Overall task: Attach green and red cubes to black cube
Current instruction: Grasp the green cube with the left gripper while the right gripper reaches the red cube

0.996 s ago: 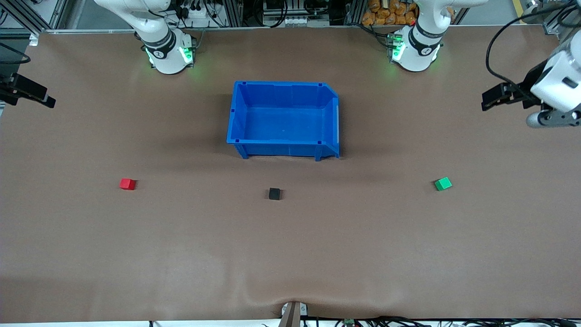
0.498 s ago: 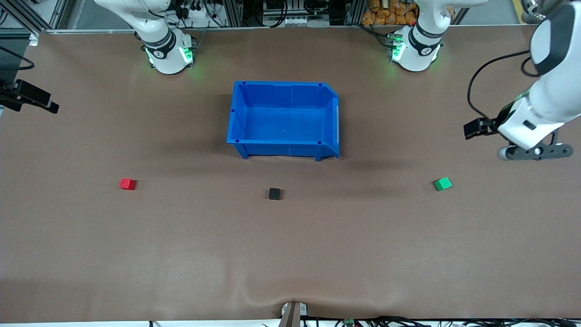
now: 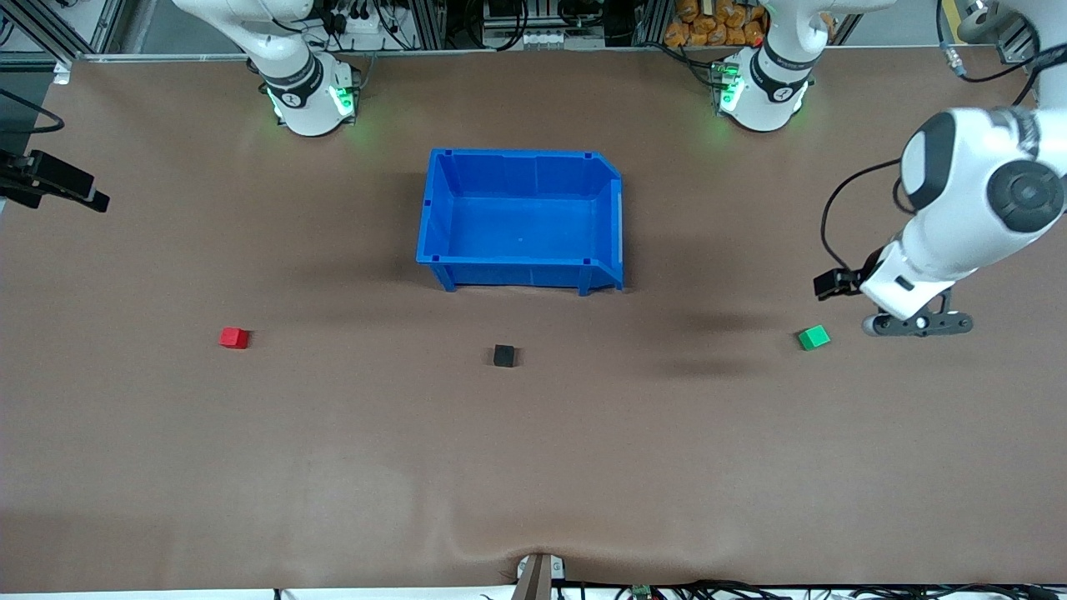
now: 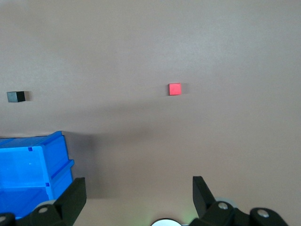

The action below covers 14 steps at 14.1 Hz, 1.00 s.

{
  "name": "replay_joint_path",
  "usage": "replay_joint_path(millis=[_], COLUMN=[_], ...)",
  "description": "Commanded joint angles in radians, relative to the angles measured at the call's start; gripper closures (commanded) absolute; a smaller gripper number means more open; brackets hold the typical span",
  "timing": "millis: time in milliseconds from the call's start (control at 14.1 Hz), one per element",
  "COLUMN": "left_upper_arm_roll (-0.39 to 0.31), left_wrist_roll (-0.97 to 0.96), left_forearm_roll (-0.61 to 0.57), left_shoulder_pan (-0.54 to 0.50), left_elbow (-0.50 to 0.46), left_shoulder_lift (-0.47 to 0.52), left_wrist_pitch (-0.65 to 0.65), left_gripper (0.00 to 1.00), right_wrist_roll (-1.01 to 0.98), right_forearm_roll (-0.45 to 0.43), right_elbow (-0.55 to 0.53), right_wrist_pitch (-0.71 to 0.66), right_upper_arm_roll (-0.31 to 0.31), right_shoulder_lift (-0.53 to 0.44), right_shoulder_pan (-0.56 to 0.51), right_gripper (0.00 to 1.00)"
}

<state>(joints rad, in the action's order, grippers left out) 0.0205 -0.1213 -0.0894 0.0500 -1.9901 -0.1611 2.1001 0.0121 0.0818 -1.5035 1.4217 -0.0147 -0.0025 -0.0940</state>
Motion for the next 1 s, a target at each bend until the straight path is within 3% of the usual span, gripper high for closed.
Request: replay_joint_path(millis=[0, 142, 498, 640, 925], left_upper_arm_roll=[0.006, 0.004, 0.003, 0.003, 0.004], left_wrist_roll=[-0.018, -0.017, -0.020, -0.090, -0.276], left_forearm_roll=[-0.020, -0.020, -0.018, -0.016, -0.016], left_shoulder_pan=[-0.038, -0.042, -0.134, -0.131, -0.096], left_elbow=[-0.145, -0.177, -0.164, -0.126, -0.102], left_shoulder_lift=[0.000, -0.020, -0.211, -0.264, -0.302], left_wrist_pitch=[0.180, 0.248, 0.493, 0.515, 0.508], left_gripper=[0.00, 0.00, 0.00, 0.00, 0.00], right_wrist_roll=[0.008, 0.008, 0.009, 0.000, 0.003], right_forearm_roll=[0.018, 0.018, 0.010, 0.036, 0.019], right_elbow=[0.026, 0.026, 0.032, 0.074, 0.071], right_wrist_pitch=[-0.007, -0.007, 0.005, 0.051, 0.049], right_upper_arm_roll=[0.007, 0.007, 0.007, 0.002, 0.007], right_shoulder_lift=[0.012, 0.012, 0.025, 0.045, 0.061], right_shoulder_pan=[-0.010, -0.007, -0.012, -0.039, 0.014], right_gripper=[0.00, 0.00, 0.00, 0.00, 0.00])
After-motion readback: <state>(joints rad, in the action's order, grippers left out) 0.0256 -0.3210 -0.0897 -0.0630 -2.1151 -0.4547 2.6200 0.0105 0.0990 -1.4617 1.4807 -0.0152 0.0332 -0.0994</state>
